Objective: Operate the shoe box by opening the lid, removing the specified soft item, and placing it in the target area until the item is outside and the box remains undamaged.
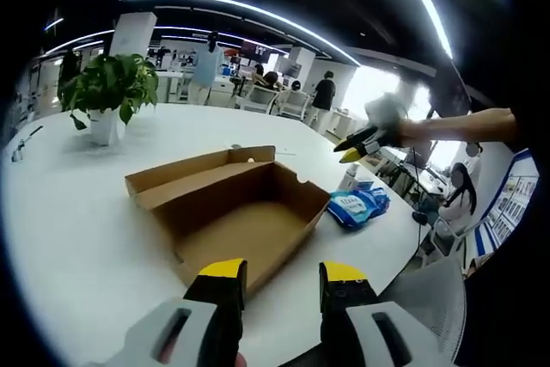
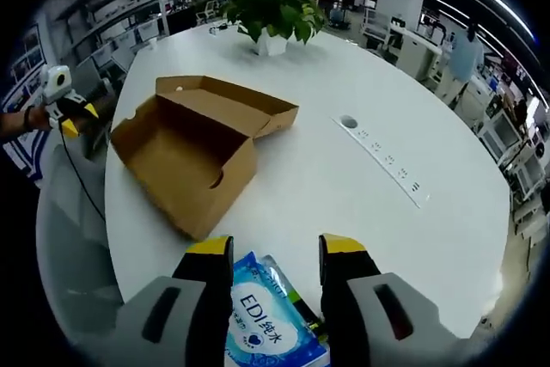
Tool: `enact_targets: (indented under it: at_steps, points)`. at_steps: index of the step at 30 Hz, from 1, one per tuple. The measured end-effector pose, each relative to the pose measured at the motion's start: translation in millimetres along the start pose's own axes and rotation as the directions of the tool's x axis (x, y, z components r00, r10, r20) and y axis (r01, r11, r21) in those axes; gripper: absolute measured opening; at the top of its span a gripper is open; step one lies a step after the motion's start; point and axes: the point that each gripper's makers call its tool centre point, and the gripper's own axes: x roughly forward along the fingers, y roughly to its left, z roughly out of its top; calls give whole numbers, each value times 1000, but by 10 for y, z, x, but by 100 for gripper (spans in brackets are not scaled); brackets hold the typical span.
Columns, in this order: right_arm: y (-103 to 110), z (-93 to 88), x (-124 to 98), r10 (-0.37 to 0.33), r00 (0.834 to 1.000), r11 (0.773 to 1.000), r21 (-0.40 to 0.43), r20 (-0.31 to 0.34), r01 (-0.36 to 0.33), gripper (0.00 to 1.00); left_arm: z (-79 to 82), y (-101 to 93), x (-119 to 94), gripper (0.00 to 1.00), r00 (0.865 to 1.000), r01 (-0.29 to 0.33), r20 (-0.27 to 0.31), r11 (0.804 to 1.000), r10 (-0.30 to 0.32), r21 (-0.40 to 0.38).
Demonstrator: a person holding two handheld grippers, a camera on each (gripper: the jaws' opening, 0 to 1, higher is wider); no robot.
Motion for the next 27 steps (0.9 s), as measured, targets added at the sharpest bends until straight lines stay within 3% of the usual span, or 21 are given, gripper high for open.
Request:
enact_targets:
  at_steps: [11,20,27]
  points:
    - [108,266,256,45,999,999,-28,10,-45,37,-6,139,-108,34,999,-40,24,998,41,-42]
    - [154,380,385,60,998,998,-36,8,-60,37,-15,273,-147,34,997,-69,37,994,72,-82]
    - [154,420,420,65,998,997,-31,9,-64,36,-15,518,-75,33,985,-166,29,978,171,-129]
